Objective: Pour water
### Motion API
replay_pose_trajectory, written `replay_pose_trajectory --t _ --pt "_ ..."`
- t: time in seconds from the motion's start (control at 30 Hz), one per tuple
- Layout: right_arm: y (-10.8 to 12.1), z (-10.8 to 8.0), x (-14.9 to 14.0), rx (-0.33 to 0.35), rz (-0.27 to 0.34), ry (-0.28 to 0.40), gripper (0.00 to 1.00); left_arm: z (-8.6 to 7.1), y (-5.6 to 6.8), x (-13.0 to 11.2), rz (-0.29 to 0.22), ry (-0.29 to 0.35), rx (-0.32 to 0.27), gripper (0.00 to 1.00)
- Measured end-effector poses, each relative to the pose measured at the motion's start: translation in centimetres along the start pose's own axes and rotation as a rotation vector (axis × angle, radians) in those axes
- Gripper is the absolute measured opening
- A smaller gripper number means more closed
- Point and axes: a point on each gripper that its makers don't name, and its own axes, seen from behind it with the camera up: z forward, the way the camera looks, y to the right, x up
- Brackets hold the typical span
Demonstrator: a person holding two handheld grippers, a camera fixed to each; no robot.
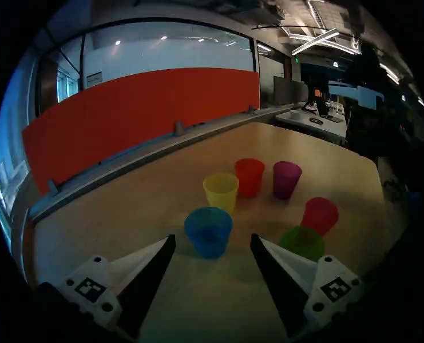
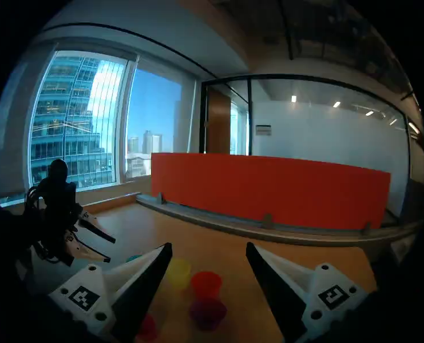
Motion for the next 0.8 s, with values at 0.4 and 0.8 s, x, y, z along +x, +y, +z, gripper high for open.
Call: replay_pose_trajectory --t 0.4,0.8 --pt "-0.2 0.6 -0.9 0.009 0.01 -0.019 1.0 3.3 0.3 -2.2 0.007 -0.065 -0.031 0.97" --pt "-0.6 1.2 -2.3 0.022 0.018 -0.045 1.0 5.6 0.2 -3.7 0.017 -0.115 -0.044 0.97"
